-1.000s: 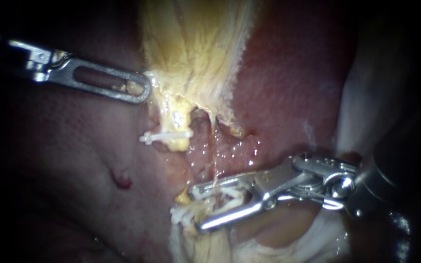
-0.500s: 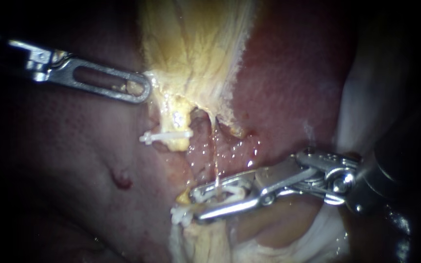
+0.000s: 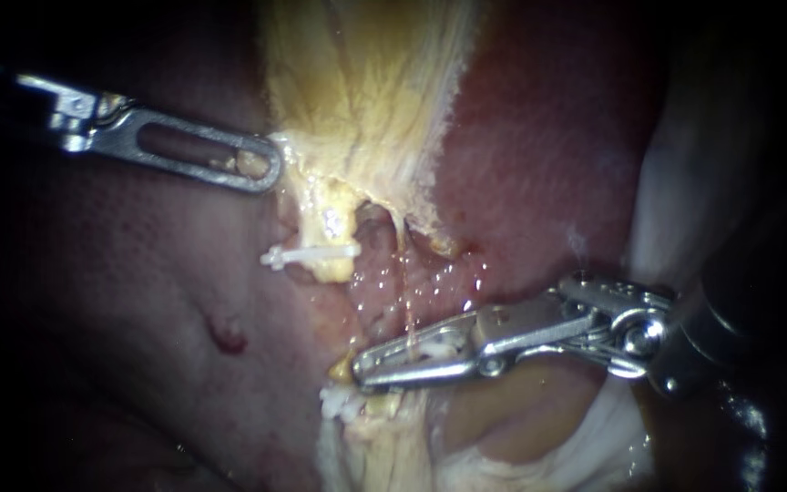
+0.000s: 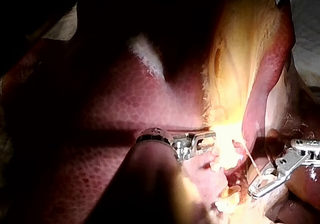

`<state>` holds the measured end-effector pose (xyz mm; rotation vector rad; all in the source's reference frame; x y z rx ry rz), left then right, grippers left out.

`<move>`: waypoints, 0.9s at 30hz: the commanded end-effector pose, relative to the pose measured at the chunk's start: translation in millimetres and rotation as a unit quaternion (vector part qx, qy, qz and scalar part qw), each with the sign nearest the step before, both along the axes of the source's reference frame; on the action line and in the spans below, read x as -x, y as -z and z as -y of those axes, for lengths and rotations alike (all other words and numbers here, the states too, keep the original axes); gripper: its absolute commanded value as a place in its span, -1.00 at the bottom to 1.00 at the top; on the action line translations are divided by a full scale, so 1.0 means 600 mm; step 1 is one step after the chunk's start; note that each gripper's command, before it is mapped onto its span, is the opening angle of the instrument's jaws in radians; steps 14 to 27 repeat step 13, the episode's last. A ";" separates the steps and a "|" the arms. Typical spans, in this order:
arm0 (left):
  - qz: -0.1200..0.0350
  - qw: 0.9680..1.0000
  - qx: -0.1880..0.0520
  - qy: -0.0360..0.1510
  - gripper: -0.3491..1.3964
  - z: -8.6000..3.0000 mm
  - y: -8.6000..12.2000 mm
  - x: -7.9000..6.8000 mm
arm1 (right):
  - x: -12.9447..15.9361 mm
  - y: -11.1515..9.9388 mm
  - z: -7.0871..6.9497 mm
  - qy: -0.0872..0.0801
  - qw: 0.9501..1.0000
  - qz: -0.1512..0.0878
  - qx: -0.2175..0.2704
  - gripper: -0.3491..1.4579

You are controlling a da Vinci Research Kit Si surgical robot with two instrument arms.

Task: Clipping first clip right tube

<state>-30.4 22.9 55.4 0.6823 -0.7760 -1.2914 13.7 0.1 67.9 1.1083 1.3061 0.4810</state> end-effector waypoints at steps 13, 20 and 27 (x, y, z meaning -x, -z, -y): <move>0.000 1.000 0.000 0.000 -1.00 0.0000 0.0000 0.0000 | 0.0002 -0.0015 0.0000 0.000 1.000 0.000 0.001 -1.00; 0.000 1.000 0.000 0.000 -1.00 0.0000 0.0000 0.0000 | 0.0002 -0.0015 0.0000 0.000 1.000 0.000 0.001 -1.00; 0.000 1.000 0.000 0.000 -1.00 0.0000 0.0000 0.0000 | 0.0002 -0.0015 0.0000 0.000 1.000 0.000 0.001 -1.00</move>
